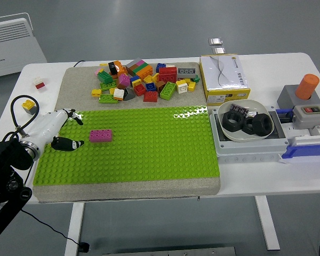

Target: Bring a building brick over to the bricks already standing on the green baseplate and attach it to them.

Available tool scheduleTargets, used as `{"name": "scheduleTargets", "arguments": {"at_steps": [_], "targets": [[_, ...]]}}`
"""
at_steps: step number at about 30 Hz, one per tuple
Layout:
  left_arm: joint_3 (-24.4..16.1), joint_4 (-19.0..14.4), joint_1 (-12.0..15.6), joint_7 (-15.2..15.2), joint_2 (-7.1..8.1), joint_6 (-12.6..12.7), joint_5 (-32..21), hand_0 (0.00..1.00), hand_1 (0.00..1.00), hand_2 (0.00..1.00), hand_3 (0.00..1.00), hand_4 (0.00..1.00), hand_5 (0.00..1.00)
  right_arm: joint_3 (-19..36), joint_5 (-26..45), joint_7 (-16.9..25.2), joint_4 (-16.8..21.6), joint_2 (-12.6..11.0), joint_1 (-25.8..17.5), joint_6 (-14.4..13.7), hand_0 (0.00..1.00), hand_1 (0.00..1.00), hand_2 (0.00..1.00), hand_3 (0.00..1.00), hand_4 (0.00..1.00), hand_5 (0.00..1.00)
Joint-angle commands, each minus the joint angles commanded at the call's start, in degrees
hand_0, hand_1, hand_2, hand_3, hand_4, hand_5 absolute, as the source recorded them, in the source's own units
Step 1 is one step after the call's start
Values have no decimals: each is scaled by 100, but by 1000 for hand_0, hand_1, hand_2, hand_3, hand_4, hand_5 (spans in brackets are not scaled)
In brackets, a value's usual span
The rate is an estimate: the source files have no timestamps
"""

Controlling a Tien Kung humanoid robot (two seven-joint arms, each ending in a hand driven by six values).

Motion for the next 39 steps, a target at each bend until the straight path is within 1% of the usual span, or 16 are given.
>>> {"name": "scheduleTargets", "arguments": {"at_steps": [1, 2, 5, 7, 13, 14, 15, 18, 19, 20, 25, 26, 29, 31, 36, 39], "targets": [[-47, 34, 25, 29, 59, -71, -7, 937, 906, 896, 660, 763, 25, 17, -13, 2, 0, 9, -3, 3, 715, 759, 818, 824, 821, 998], [-119, 67, 58, 81, 102, -169, -18, 946, 931, 933, 794, 771, 2, 33, -24, 5, 0, 19, -6, 5, 714, 759, 818, 826, 820, 998], [-305, 116, 123, 168, 123, -330, 2, 946, 931, 933, 794, 771, 2, 51, -33, 11, 0, 32, -14, 9, 714, 759, 818, 826, 820, 998], [-404, 144, 137, 175, 108, -360, 50, 946, 931, 933, 794, 771, 2, 43, -31, 14, 0, 32, -14, 8, 714, 759, 818, 826, 820, 998], [-594, 288, 106, 91, -19, -286, 284, 953, 938, 937, 800, 776, 2, 29, -74, 19, 0, 29, -8, 5, 713, 758, 817, 824, 819, 998], [-614, 306, 102, 81, -50, -279, 303, 951, 932, 934, 770, 776, 2, 44, -92, 21, 0, 30, -7, 7, 713, 758, 817, 825, 817, 998], [-622, 322, 93, 80, -74, -281, 316, 951, 932, 934, 770, 776, 2, 61, -108, 22, 0, 31, -4, 11, 713, 758, 817, 825, 817, 998], [-629, 388, 13, 90, -167, -299, 370, 951, 932, 934, 770, 776, 2, 149, -222, 24, 0, 37, 23, 31, 713, 758, 817, 825, 817, 998], [-616, 401, -26, 98, -179, -309, 375, 951, 932, 934, 770, 776, 2, 185, -276, 24, 0, 45, 36, 38, 713, 758, 817, 825, 817, 998], [-600, 413, -66, 109, -187, -323, 379, 952, 933, 930, 715, 766, 2, 211, -319, 24, 0, 52, 47, 43, 713, 758, 818, 823, 814, 998], [-468, 467, -278, 217, -210, -452, 359, 952, 933, 930, 715, 766, 2, 277, -461, 21, 0, 94, 95, 67, 713, 758, 818, 823, 814, 998], [-448, 486, -324, 249, -229, -489, 360, 953, 934, 930, 686, 758, 2, 307, -514, 21, 0, 98, 107, 75, 712, 757, 818, 825, 802, 998], [-442, 533, -425, 324, -313, -566, 375, 953, 934, 930, 686, 758, 2, 378, -642, 22, 0, 107, 131, 93, 712, 757, 818, 825, 802, 998], [-493, 557, -461, 363, -413, -595, 396, 953, 934, 930, 686, 758, 2, 423, -713, 24, 0, 116, 138, 100, 712, 757, 818, 825, 802, 998], [-645, 570, -430, 408, -640, -622, 438, 956, 937, 932, 680, 753, 2, 426, -727, 26, 0, 116, 127, 96, 709, 754, 816, 826, 798, 998], [-718, 565, -387, 419, -719, -629, 459, 957, 938, 933, 683, 753, 2, 408, -699, 29, 0, 109, 120, 92, 706, 753, 815, 822, 801, 998]]}}
